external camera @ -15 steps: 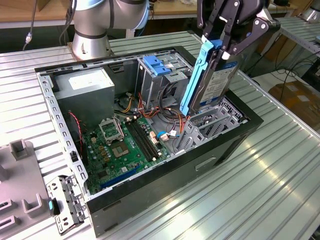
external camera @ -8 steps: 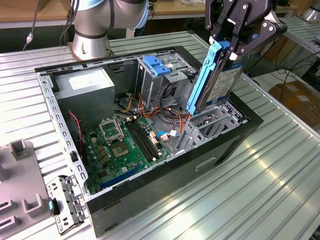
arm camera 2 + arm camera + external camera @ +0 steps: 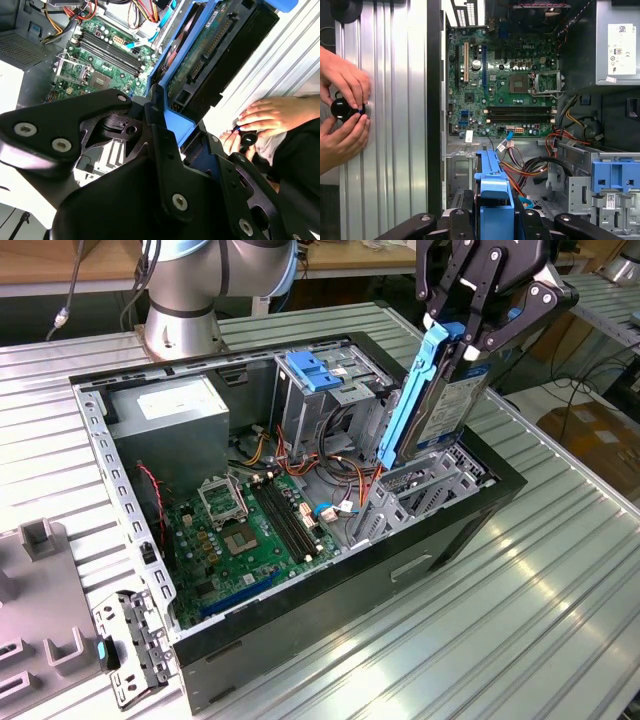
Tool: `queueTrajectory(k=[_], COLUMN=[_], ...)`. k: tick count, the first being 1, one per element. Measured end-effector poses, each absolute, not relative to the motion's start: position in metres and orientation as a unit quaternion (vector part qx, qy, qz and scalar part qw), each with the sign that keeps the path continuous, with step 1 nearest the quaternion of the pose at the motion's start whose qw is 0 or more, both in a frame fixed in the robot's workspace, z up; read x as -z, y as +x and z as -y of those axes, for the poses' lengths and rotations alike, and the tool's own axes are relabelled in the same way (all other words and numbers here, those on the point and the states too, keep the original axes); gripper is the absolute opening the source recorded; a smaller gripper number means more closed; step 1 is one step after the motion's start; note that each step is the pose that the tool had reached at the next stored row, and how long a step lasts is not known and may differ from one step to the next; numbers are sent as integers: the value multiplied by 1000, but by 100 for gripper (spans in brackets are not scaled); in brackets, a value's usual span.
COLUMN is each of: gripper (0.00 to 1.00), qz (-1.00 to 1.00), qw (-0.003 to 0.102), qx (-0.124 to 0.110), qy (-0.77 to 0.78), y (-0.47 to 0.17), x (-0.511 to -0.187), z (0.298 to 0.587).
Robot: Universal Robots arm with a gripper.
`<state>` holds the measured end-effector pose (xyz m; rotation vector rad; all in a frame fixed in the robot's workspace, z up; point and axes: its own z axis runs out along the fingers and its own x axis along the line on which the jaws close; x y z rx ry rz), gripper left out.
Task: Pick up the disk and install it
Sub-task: 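Insert the disk into the insertion slot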
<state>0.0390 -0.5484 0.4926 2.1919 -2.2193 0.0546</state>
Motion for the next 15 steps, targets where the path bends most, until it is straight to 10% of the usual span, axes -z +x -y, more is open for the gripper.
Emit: queueTrajectory(k=[15], gripper=[37], qz=[711], qw=[10], qx=[-16], qy=[703], y=[56], x=[-474], z=[549])
